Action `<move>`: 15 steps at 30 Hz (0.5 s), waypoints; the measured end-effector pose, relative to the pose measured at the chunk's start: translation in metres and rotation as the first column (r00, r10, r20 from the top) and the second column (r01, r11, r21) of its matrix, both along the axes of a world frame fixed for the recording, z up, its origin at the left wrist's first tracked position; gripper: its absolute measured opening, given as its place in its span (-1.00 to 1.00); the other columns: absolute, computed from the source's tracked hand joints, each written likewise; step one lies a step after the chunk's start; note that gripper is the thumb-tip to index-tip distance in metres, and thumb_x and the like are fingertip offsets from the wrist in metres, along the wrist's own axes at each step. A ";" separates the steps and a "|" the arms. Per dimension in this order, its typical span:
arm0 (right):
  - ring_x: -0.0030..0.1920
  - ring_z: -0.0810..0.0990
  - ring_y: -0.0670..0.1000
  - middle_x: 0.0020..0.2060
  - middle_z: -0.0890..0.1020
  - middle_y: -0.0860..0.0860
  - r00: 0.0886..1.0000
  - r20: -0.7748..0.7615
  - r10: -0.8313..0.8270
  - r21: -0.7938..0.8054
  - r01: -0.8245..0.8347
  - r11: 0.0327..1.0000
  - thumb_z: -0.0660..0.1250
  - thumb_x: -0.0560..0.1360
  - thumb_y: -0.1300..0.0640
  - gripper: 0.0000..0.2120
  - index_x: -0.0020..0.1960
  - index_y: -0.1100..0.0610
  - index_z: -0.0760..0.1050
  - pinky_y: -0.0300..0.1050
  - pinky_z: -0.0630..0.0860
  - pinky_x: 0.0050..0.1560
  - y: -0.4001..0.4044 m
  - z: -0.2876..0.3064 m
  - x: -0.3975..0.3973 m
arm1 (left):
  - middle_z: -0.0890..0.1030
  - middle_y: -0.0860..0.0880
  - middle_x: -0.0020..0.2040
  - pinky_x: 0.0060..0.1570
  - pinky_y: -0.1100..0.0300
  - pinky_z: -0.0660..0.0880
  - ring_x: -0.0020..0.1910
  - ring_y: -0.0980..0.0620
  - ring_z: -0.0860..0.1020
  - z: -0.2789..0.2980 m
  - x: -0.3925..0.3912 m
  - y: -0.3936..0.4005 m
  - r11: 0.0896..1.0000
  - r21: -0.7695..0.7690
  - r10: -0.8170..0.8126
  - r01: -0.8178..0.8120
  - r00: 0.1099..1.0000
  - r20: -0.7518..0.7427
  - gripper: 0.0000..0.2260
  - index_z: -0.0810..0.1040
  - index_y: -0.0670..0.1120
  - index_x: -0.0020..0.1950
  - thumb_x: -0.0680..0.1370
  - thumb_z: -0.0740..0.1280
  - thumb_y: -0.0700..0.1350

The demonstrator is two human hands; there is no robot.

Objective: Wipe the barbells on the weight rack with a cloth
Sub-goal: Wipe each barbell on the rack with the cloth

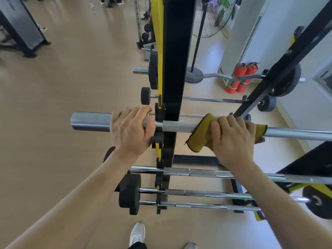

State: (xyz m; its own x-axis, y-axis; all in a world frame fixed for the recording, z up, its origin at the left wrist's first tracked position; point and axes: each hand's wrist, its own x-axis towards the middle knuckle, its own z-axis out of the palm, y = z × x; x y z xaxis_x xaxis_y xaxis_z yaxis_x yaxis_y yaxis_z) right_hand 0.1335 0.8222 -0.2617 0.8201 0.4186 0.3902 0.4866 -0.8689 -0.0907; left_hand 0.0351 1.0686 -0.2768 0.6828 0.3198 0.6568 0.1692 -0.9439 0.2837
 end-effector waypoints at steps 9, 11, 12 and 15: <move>0.00 0.50 0.03 -0.05 0.53 -0.06 0.958 -0.024 0.285 -0.026 -0.286 0.958 0.08 0.65 -0.16 -0.75 0.08 -0.03 0.42 0.05 0.36 0.15 0.074 -0.003 -0.035 | 0.63 -0.04 -0.17 -0.07 0.15 0.25 -0.18 -0.02 0.53 -0.006 0.001 0.004 0.994 0.106 -0.017 0.010 0.997 0.074 -0.64 0.62 -0.11 0.01 0.64 0.07 0.02; -0.03 0.47 0.03 -0.06 0.51 -0.06 0.962 -0.029 0.270 -0.035 -0.271 0.962 -0.05 0.68 -0.21 -0.65 0.08 -0.02 0.40 0.03 0.36 0.12 0.039 -0.001 -0.020 | 0.63 -0.04 -0.16 -0.06 0.18 0.21 -0.17 -0.01 0.52 -0.007 0.001 0.005 0.993 0.118 -0.024 0.013 0.996 0.090 -0.66 0.61 -0.12 0.00 0.63 0.09 0.01; -0.06 0.48 0.05 -0.10 0.51 -0.04 0.977 -0.008 0.211 -0.052 -0.211 0.976 -0.07 0.68 -0.22 -0.61 0.04 0.00 0.40 0.05 0.37 0.08 0.020 0.001 -0.011 | 0.63 -0.04 -0.16 -0.05 0.20 0.19 -0.17 0.00 0.52 -0.007 0.002 0.005 0.993 0.119 -0.024 0.012 0.995 0.097 -0.66 0.61 -0.12 0.00 0.62 0.10 0.00; -0.14 0.47 0.12 -0.20 0.47 -0.01 0.999 -0.034 -0.020 -0.186 0.014 0.983 -0.19 0.65 -0.10 -0.62 -0.05 0.02 0.34 0.04 0.35 -0.02 -0.030 0.012 0.014 | 0.64 -0.03 -0.17 -0.05 0.21 0.18 -0.19 0.01 0.52 -0.009 0.005 0.006 0.993 0.121 -0.009 -0.007 0.991 0.131 -0.65 0.62 -0.11 -0.04 0.63 0.09 0.01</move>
State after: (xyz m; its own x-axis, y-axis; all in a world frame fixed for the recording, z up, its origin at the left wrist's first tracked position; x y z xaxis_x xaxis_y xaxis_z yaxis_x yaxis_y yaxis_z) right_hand 0.1474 0.7926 -0.2495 0.8396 0.4667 0.2780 0.4709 -0.8804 0.0560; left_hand 0.0399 1.0748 -0.2854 0.5882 0.2320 0.7747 0.1373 -0.9727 0.1871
